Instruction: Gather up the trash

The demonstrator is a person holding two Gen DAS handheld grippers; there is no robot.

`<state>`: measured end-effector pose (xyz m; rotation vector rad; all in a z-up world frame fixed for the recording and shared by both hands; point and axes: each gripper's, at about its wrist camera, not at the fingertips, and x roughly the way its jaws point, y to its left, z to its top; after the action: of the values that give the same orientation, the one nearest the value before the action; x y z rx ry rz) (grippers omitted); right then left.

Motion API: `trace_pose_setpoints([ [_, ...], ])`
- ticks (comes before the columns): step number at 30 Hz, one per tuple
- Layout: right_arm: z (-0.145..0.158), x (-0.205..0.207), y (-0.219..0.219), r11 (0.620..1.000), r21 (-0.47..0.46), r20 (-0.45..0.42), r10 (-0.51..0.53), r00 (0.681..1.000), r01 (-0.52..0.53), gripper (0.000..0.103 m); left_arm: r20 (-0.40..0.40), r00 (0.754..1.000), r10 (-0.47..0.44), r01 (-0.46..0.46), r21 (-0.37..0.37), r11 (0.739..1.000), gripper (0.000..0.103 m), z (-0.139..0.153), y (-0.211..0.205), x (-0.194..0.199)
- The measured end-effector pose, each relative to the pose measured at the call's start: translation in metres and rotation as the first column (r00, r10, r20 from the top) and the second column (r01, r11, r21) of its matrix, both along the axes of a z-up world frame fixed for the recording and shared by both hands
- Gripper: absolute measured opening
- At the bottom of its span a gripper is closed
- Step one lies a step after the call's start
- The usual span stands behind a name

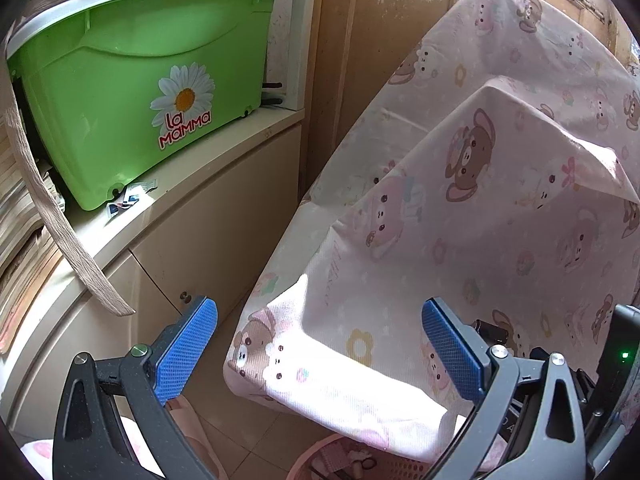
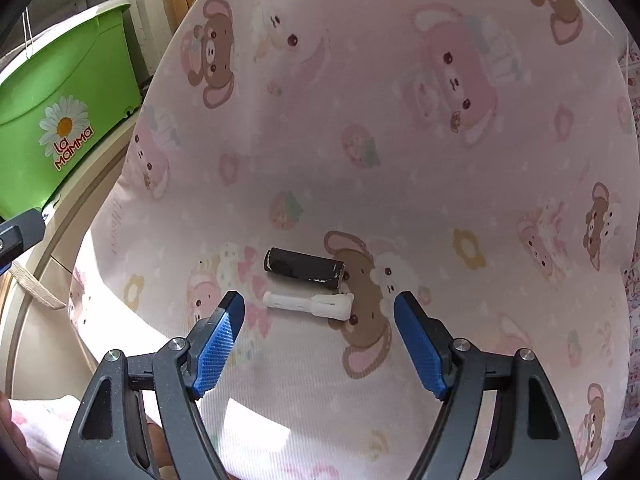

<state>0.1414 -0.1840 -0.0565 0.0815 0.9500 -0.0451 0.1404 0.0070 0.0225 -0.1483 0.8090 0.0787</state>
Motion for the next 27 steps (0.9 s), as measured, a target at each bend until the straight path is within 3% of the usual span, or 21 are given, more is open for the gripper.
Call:
trace_pose_setpoints([
  [4,-0.008,0.004,0.007,1.0,0.0,-0.016,0.001,1.0,-0.001,0.079,0.007,1.0,-0.007,0.007,0.01,1.0,0.102,0.001,-0.002,-0.001],
  [12,-0.018,0.005,0.021,0.998,-0.04,-0.032,0.046,0.998,-0.047,0.065,0.01,1.0,-0.013,0.013,0.015,1.0,0.102,0.002,-0.004,-0.001],
  [16,-0.018,0.002,0.021,0.997,-0.064,-0.032,0.052,0.998,-0.053,0.047,0.008,1.0,-0.017,0.017,0.013,1.0,0.102,0.002,-0.004,-0.001],
  [17,-0.017,0.001,0.02,0.997,-0.063,-0.031,0.048,0.998,-0.05,0.029,0.007,1.0,-0.018,0.018,0.016,1.0,0.102,0.002,-0.005,0.0],
  [20,-0.015,-0.004,0.011,0.997,-0.053,-0.044,0.056,0.997,-0.059,0.011,0.003,1.0,-0.024,0.024,0.022,0.999,0.102,0.0,-0.009,-0.001],
  [22,-0.014,-0.007,0.005,0.996,-0.057,-0.045,0.058,0.997,-0.061,0.004,-0.002,1.0,-0.029,0.029,0.022,0.999,0.101,-0.001,-0.012,-0.001],
  [27,-0.002,-0.021,-0.015,0.995,-0.062,-0.02,0.071,0.997,-0.072,0.003,-0.003,0.999,-0.043,0.043,0.035,0.998,0.101,-0.003,-0.019,-0.001],
])
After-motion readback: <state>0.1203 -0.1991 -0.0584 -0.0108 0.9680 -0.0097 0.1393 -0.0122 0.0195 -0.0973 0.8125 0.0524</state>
